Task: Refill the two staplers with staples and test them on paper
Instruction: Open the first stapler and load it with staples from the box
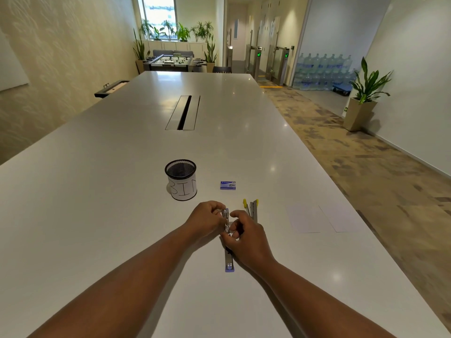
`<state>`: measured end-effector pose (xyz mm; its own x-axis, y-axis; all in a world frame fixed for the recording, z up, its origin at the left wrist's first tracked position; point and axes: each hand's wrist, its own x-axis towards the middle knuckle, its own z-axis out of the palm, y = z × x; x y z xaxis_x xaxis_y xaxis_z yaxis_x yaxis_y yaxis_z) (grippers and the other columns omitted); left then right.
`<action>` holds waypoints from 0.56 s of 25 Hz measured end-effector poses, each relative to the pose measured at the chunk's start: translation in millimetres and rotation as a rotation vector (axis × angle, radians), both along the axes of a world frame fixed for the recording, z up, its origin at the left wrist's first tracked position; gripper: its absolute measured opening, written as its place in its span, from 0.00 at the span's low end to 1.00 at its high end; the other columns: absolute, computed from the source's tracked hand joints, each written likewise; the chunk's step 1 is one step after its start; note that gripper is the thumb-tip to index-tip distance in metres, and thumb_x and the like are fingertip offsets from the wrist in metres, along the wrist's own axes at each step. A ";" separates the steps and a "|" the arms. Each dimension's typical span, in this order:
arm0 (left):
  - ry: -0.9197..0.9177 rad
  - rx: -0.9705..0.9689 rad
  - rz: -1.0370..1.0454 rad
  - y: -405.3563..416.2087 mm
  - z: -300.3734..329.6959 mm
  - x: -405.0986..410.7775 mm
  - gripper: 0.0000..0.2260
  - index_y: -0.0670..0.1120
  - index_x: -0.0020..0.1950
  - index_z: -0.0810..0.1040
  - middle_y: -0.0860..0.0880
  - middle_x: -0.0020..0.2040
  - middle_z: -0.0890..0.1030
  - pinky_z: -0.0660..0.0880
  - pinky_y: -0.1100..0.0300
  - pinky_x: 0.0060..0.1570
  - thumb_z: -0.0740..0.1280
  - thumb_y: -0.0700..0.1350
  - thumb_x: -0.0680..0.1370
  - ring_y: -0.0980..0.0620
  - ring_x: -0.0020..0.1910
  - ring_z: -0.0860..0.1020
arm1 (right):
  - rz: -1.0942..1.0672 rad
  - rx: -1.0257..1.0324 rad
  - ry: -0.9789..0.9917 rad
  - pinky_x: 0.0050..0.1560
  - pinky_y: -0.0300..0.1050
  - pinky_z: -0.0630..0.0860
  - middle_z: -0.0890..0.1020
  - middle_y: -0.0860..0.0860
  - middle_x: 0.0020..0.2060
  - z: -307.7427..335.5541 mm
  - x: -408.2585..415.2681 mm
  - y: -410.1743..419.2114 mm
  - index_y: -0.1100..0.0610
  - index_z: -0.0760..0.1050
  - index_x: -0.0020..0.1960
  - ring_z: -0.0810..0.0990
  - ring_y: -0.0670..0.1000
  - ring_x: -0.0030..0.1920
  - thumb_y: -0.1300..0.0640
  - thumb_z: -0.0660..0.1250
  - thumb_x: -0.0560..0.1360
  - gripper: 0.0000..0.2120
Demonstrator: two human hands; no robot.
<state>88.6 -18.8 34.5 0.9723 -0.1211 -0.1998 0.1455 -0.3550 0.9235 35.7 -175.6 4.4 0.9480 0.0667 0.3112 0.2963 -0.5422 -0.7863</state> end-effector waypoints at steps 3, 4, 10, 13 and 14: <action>-0.007 0.011 0.042 -3.9 0.0 2.2 0.15 0.47 0.54 0.83 0.45 0.50 0.85 0.82 0.46 0.56 0.71 0.37 0.68 0.45 0.52 0.84 | -0.001 -0.003 0.009 0.41 0.45 0.81 0.80 0.44 0.34 0.0 0.1 -0.2 0.46 0.73 0.62 0.80 0.47 0.35 0.51 0.75 0.72 0.21; 0.003 -0.015 0.062 -4.8 -1.1 2.4 0.14 0.46 0.53 0.84 0.43 0.49 0.85 0.81 0.42 0.57 0.71 0.37 0.68 0.43 0.52 0.84 | -0.002 -0.002 0.013 0.41 0.46 0.81 0.80 0.44 0.34 0.3 -0.2 0.1 0.46 0.73 0.62 0.80 0.47 0.35 0.51 0.75 0.72 0.21; -0.027 0.064 0.160 -12.9 -0.2 9.1 0.05 0.49 0.42 0.85 0.51 0.41 0.86 0.81 0.54 0.43 0.72 0.40 0.72 0.50 0.44 0.84 | -0.001 0.002 0.033 0.41 0.48 0.81 0.80 0.45 0.35 1.1 -0.7 -0.7 0.43 0.72 0.59 0.80 0.48 0.35 0.51 0.76 0.71 0.20; -0.071 0.185 0.171 -14.0 0.1 11.3 0.05 0.51 0.40 0.85 0.55 0.40 0.85 0.74 0.60 0.38 0.71 0.43 0.74 0.56 0.42 0.82 | -0.017 -0.008 0.051 0.39 0.49 0.81 0.80 0.46 0.35 -0.2 -0.1 -1.0 0.43 0.69 0.50 0.79 0.50 0.34 0.50 0.76 0.70 0.17; -0.085 0.209 0.177 -13.9 -0.4 11.5 0.05 0.51 0.40 0.85 0.56 0.40 0.85 0.73 0.61 0.39 0.71 0.43 0.74 0.56 0.42 0.82 | -0.024 -0.013 0.052 0.38 0.50 0.81 0.80 0.47 0.34 -0.7 0.2 -0.8 0.44 0.68 0.47 0.79 0.50 0.33 0.49 0.75 0.69 0.16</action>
<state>100.1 -32.7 34.1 0.9890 0.0870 -0.1198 0.1476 -0.5148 0.8445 35.9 -176.5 3.7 0.9641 0.0477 0.2611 0.2424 -0.5586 -0.7932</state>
